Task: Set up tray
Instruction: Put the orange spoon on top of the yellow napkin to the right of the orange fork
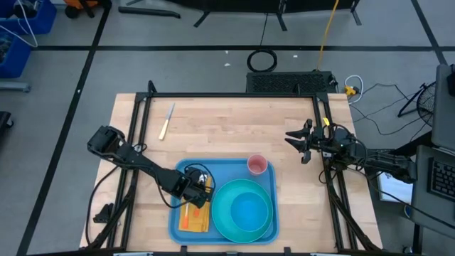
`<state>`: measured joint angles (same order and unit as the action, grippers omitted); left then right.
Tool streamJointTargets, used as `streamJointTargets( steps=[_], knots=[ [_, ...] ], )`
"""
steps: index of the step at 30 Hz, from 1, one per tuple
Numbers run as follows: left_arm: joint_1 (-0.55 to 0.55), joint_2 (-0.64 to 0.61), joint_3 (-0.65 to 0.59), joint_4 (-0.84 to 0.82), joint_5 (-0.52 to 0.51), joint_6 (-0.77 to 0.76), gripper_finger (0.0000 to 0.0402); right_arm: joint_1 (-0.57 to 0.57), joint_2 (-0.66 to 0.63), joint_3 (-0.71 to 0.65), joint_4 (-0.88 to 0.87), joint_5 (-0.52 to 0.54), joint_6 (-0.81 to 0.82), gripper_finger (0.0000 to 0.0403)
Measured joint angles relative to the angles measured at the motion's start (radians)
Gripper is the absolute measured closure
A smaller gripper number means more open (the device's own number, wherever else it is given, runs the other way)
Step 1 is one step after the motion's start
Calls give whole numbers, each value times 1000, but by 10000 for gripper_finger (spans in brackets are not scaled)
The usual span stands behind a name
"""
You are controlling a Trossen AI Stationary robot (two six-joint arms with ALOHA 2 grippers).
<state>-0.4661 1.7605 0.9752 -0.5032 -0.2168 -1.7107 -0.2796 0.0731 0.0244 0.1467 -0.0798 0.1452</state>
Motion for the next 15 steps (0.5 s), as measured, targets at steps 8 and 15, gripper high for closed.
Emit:
streamJointTargets(
  steps=[8, 15],
  knots=[
    [0, 2, -1, 11, 3, 7, 304, 0, 0, 0, 0, 0, 0, 289],
    [-21, -27, -3, 66, -39, 49, 386, 0, 0, 0, 0, 0, 0, 289]
  ],
)
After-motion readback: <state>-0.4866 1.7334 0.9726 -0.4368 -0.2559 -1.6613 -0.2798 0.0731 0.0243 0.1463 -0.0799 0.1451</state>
